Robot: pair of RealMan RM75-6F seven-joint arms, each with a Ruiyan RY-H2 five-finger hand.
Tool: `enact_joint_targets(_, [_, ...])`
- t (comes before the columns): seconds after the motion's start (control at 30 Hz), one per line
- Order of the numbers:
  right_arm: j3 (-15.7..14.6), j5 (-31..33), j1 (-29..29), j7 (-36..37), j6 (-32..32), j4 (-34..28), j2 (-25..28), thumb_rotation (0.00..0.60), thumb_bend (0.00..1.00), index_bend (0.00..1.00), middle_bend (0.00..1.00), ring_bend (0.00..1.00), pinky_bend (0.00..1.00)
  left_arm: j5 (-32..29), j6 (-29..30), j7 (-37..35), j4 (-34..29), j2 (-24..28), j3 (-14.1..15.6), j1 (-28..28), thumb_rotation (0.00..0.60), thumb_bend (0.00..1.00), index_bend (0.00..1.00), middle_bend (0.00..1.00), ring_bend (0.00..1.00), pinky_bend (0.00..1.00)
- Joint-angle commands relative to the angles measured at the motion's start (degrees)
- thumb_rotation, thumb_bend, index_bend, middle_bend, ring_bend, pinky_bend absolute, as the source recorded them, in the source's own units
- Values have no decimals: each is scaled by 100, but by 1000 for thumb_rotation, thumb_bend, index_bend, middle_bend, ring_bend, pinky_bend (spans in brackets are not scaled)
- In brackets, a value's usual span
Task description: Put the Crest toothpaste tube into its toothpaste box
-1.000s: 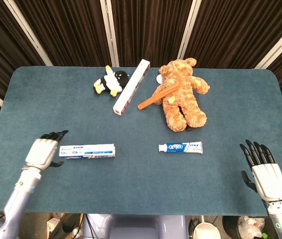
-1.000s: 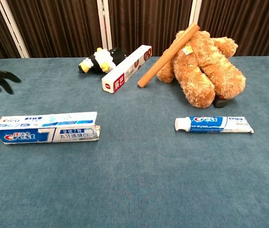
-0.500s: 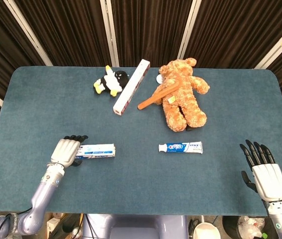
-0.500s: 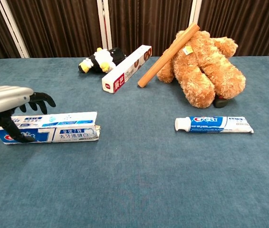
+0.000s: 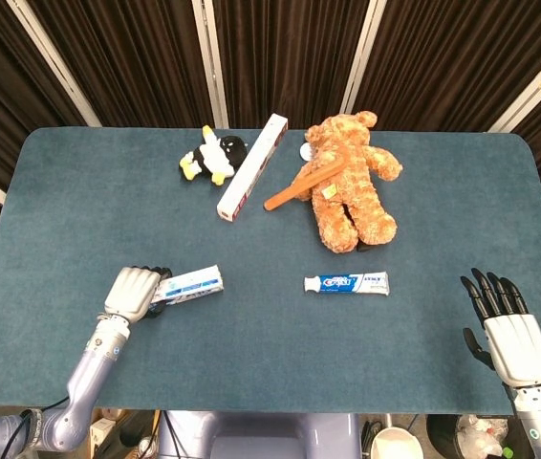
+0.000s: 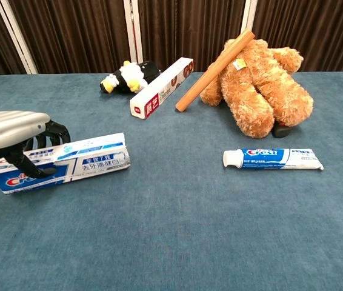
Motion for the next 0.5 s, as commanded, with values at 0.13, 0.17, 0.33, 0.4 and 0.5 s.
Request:
enact_joint_targets(0.13, [3,2,17,-22,-27,0,-5,600,404,0,9,0,96,229,7,-218,-73,269,-19,-27,600,426,384,504,453,468])
enact_joint_targets(0.17, [5,-4,23,-37,-29,2,-8,600,404,0,10,0,96,300,7,-259,-90,323,-24,-37,600,426,386,506,454,468])
enact_joint_targets(0.33, [89,29,89,-106,-55,-65,11,600,404,0,10,0,95,759,-12,-552,-190,645,-84,-118,600,426,394,515,463,468])
enact_joint_targets(0.4, [146,63,147,-130,-102,-161,51,600,404,0,11,0,96,989,-18,-723,-238,802,-128,-159,600,426,394,514,463,468])
enact_joint_targets(0.5, [271,154,300,-270,-269,-310,122,600,403,0,65,47,96,1186,8,-951,-352,1021,-199,-178,600,425,391,512,463,468])
